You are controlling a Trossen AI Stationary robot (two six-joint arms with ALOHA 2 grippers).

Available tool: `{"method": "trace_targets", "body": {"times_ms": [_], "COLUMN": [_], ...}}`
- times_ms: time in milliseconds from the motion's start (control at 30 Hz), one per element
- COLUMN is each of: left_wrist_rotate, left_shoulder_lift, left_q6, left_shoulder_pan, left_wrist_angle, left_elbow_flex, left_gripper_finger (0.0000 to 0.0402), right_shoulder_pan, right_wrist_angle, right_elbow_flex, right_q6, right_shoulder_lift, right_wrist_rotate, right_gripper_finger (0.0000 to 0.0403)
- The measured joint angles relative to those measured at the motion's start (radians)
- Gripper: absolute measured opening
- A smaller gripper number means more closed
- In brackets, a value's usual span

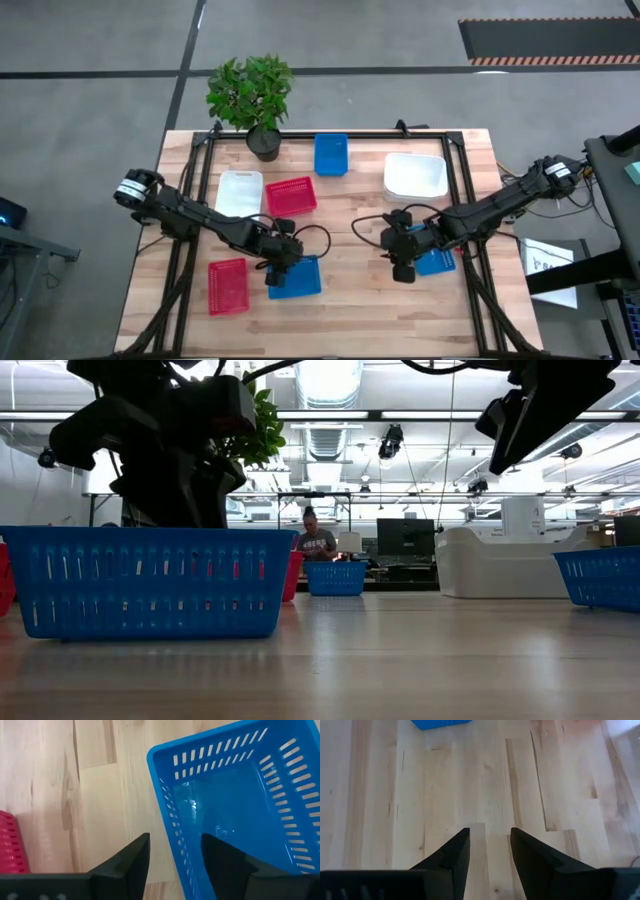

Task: Stack baskets by color
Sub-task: Stack the bottom left blue bin on the top blue bin

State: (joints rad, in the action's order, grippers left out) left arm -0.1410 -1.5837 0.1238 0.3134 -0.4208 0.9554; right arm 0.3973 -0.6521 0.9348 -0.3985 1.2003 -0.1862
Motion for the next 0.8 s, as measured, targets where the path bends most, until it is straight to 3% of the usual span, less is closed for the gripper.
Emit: {"method": "trace_targets", "body": {"times_ms": [400,667,800], "left_wrist_rotate": [0.011,0.010,-0.069], "left_shoulder_lift": [0.000,0.031,0.092], "left_q6": [0.002,0.039,0.148], "left_shoulder_pan": [-0.002,-0.010,-0.051], "left_wrist_angle": [-0.001,0.021,0.063], "left_elbow_flex": [-0.001,0.015,0.027], "left_gripper_finger": [0.0010,0.0003,0.0002], "right_shoulder_pan": [0.010,0.066,0.115], "right_wrist_angle": [0.006,0.005,0.004], "right_elbow_flex": [-0.002,-0.002,-0.002], "right_q6": [-0.003,-0.034,-0.081], "right_shoulder_lift": [0.000,0.000,0.000], "right_wrist_rotate": [0.000,0.000,0.000], "right_gripper_finger": [0.0134,0.0134,0.0134]}}
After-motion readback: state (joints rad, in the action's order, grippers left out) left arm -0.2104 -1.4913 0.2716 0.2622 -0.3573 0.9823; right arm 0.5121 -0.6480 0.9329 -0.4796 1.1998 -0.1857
